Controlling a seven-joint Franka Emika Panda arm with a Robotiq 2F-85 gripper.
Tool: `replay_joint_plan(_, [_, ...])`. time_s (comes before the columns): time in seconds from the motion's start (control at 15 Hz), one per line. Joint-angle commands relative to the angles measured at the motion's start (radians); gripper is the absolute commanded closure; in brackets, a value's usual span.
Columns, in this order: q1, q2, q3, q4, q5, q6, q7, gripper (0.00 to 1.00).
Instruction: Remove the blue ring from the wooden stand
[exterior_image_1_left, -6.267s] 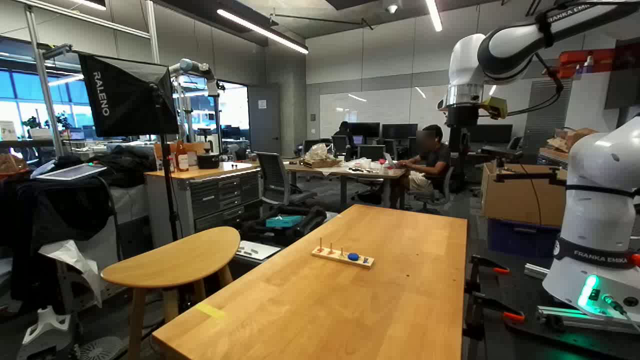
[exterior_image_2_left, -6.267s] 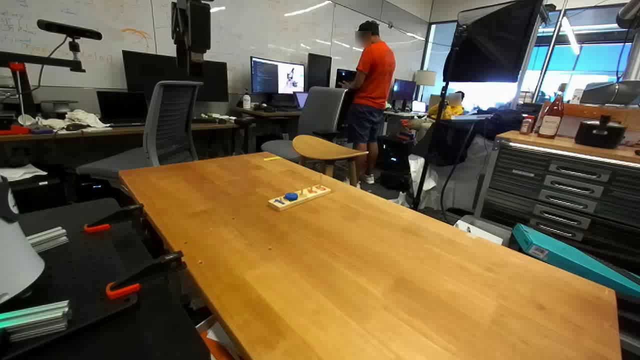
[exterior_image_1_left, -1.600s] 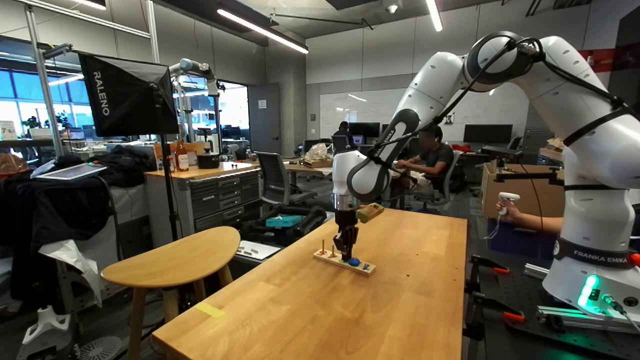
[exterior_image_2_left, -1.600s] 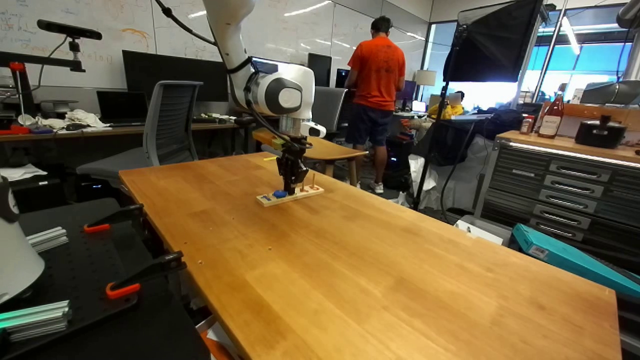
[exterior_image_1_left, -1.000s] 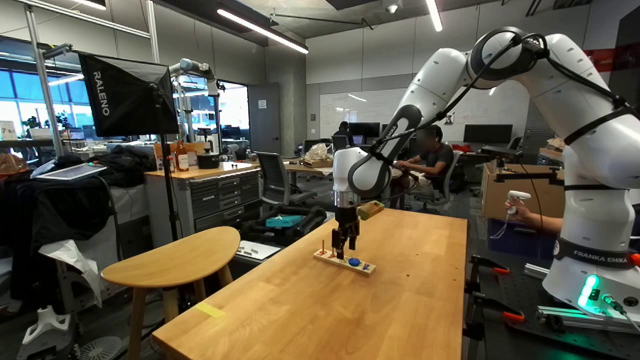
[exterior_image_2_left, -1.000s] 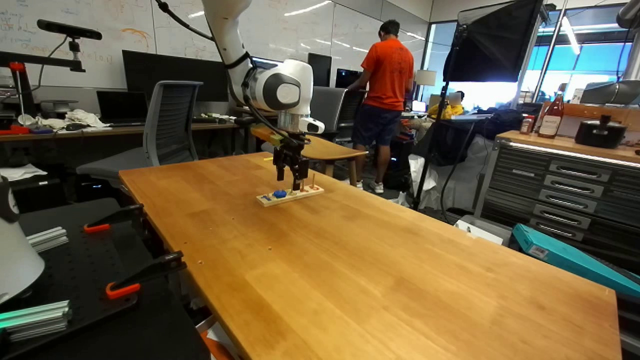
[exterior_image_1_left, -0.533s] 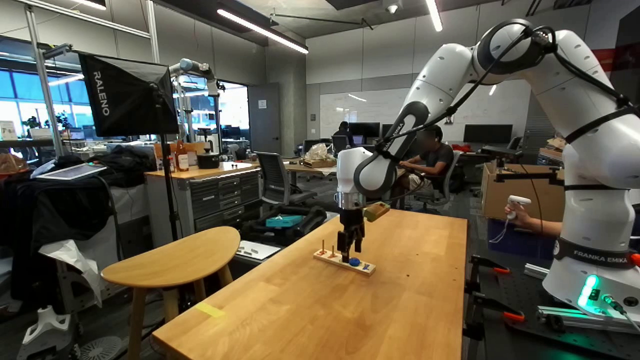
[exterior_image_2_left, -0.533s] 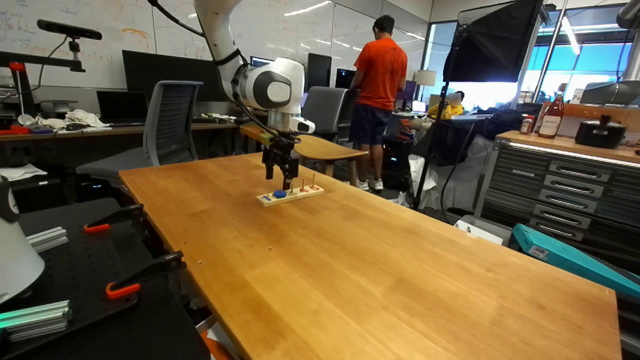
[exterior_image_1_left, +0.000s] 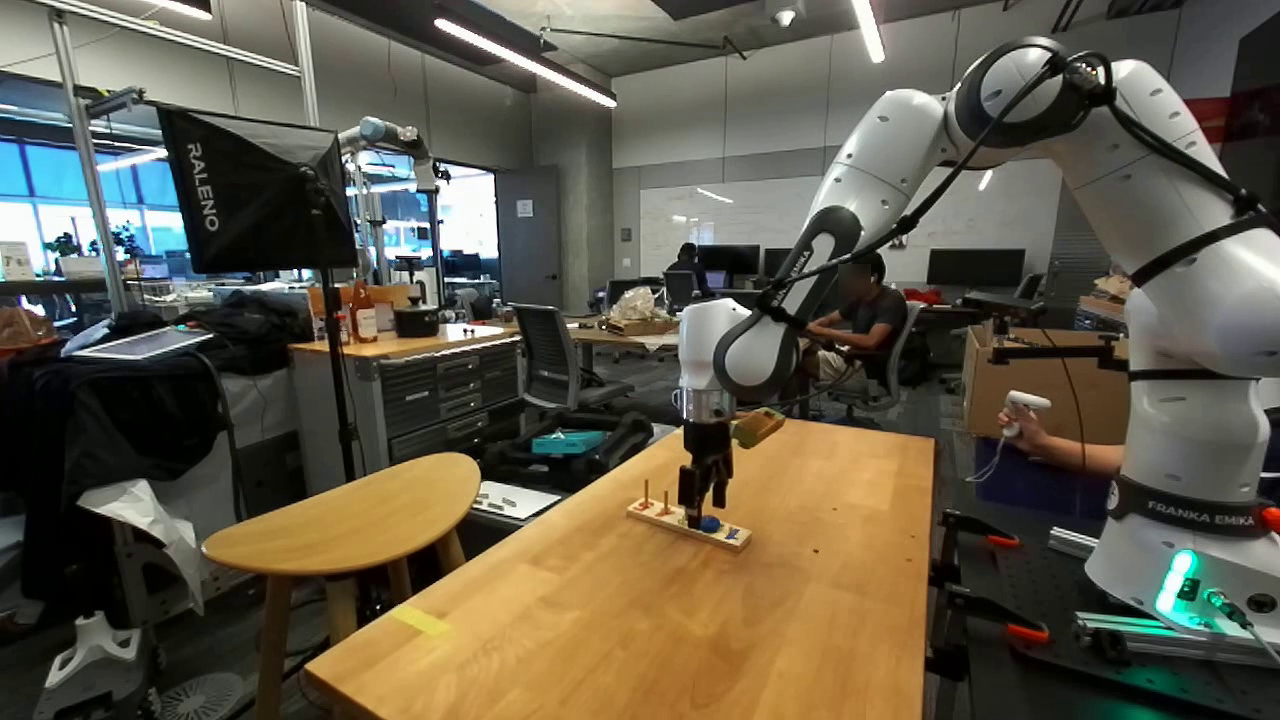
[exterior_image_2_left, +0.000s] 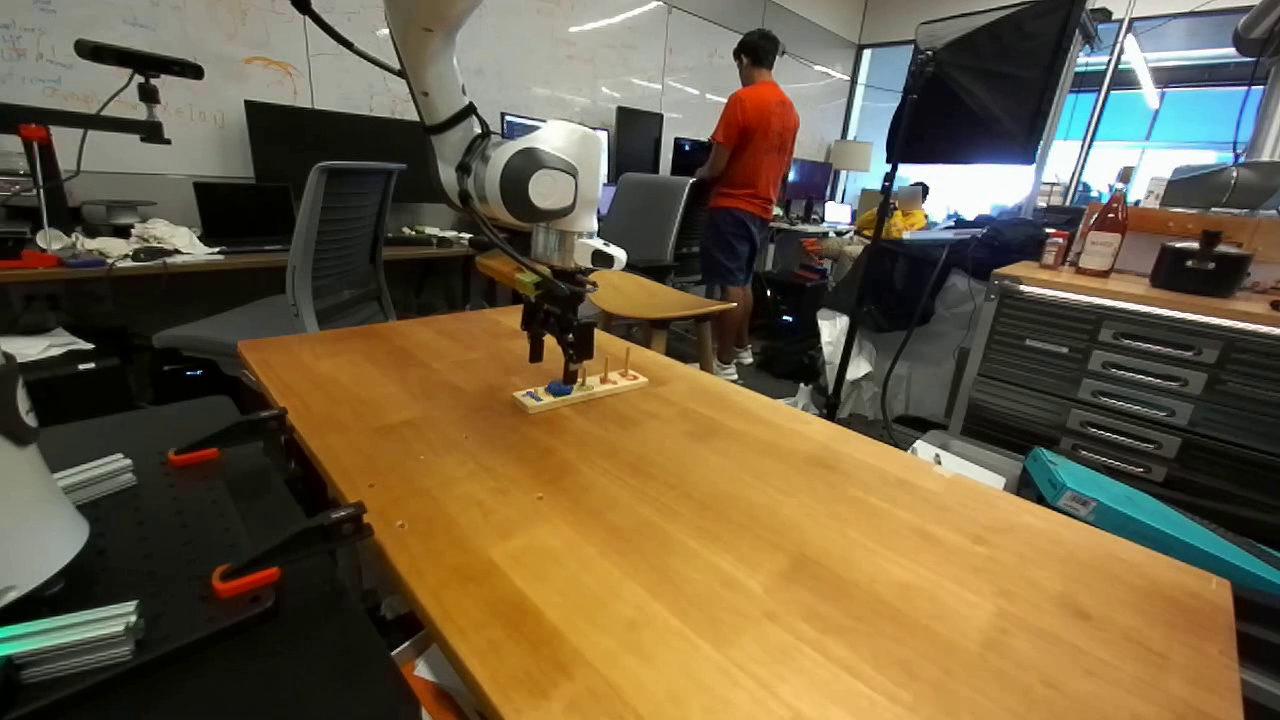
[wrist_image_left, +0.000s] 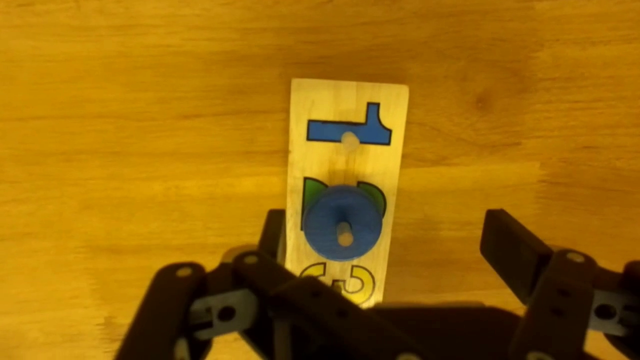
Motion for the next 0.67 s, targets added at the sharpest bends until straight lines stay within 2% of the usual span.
replay_joint_plan(0.0, [-0.002, -0.008, 0.0, -0.008, 0.016, 0.032, -0.009, 0.0])
replay_joint_plan(0.6, [-0.005, 0.015, 0.002, -0.004, 0.021, 0.047, -0.01, 0.0])
